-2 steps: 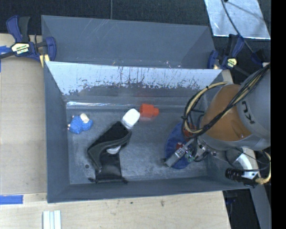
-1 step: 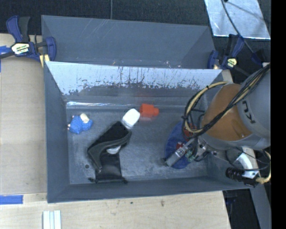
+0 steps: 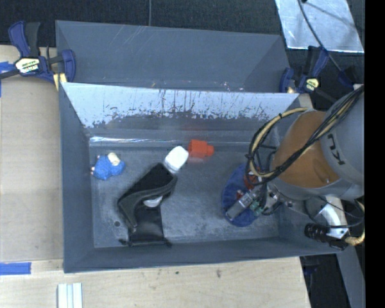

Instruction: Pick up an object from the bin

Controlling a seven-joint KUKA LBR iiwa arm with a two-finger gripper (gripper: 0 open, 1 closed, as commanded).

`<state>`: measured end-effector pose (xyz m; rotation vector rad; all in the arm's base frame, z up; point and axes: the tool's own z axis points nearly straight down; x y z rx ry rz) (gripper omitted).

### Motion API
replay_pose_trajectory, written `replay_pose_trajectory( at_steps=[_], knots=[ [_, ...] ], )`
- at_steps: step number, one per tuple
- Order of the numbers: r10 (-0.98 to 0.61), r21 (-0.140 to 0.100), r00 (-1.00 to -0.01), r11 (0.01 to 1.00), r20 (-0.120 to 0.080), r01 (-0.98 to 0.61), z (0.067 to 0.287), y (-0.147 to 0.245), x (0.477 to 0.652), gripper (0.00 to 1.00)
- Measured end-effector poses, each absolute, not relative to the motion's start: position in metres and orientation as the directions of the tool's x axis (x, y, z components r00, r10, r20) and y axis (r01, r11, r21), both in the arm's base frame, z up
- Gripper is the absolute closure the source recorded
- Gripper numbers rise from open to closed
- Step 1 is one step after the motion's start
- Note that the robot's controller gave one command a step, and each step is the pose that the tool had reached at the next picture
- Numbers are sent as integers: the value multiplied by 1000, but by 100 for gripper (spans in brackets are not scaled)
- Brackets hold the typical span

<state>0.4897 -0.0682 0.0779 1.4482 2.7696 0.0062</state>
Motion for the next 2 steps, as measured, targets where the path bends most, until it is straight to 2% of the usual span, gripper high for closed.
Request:
replay_pose_trajectory(
  at_steps=[1, 2],
  knots=[
    [820, 3, -573, 573, -4, 820, 119, -69, 491, 100],
    [818, 2, -575, 575, -4, 818, 125, -70, 491, 100]
  ],
)
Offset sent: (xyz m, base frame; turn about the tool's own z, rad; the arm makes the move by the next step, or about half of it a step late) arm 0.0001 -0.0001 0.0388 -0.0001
